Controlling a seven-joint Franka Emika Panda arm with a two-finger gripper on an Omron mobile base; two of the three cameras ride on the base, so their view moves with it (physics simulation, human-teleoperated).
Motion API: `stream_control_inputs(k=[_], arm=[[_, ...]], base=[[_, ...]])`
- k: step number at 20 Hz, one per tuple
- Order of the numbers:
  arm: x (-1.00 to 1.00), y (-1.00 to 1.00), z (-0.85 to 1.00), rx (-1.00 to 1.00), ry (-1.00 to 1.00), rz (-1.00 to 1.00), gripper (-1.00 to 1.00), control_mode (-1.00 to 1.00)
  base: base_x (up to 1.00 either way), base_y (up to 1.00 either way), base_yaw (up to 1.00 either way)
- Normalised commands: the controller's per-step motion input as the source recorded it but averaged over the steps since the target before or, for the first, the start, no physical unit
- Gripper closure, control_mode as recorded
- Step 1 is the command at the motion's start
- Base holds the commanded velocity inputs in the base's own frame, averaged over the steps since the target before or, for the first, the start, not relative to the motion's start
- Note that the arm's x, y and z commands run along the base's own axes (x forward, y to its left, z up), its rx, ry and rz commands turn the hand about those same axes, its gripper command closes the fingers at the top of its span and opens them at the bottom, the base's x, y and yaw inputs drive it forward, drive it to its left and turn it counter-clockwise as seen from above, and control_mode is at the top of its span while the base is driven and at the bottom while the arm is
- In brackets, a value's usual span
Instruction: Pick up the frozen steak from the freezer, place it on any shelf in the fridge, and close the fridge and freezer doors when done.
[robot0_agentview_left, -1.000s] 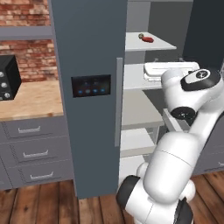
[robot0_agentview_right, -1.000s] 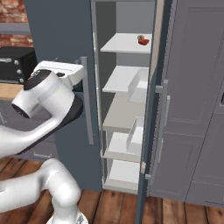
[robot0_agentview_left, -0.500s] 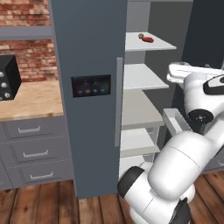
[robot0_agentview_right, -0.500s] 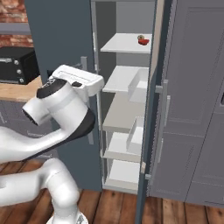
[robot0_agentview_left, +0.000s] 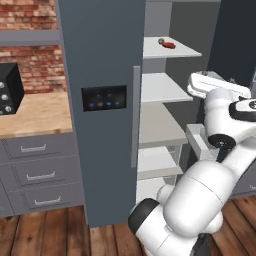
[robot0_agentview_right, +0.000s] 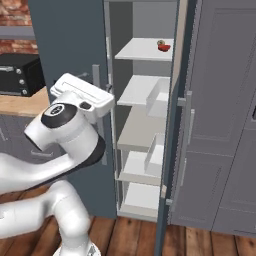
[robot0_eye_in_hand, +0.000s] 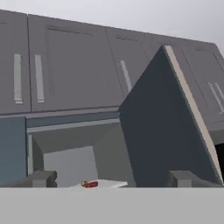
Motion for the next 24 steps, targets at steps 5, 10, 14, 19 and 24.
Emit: stream_control_inputs(k=[5,10,14,19,24], arm=[[0.0,0.96,0.33,0.56,-0.17,0.28,-1.0,-1.0],[0.0,0.91,0.42,0.64,-0.07,0.31,-1.0,-1.0],[0.0,1.0,0.9,0.61,0.0,0.17,-1.0,-1.0],[-0.08,0.93,0.99,0.59,0.0,0.01,-1.0,-1.0],[-0.9,0.1,0.25,0.48,0.0,-0.1,-1.0,-1.0]], base=[[0.0,0.0,0.0],[0.0,0.0,0.0],[0.0,0.0,0.0],[0.0,0.0,0.0],[0.0,0.0,0.0]])
